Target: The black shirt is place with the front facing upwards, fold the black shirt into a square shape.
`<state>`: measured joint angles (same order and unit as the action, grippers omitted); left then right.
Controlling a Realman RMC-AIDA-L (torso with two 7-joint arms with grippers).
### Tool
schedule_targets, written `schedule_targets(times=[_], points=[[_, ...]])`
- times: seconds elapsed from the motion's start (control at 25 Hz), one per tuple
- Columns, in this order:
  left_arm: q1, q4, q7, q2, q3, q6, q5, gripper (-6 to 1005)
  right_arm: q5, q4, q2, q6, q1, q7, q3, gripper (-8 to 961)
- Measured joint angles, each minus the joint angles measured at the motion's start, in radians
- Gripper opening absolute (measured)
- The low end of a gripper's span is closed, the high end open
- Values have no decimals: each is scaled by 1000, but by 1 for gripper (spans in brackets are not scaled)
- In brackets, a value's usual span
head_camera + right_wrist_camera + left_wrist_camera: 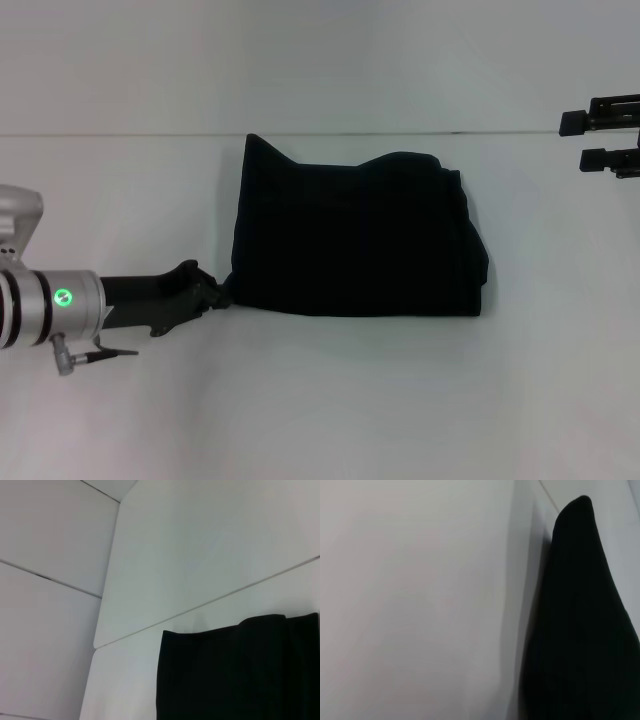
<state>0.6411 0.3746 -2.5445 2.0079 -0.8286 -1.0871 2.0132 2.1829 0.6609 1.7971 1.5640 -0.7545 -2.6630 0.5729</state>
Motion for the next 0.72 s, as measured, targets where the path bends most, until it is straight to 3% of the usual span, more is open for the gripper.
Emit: schedule_targets(times=[0.32,0.72], points=[[-85,65,24,5,21,-105,-3,60,0,0,-1,1,3,0,-2,728],[-144,85,45,3,65,-153,0,106,0,0,1,1,3,0,-1,728]])
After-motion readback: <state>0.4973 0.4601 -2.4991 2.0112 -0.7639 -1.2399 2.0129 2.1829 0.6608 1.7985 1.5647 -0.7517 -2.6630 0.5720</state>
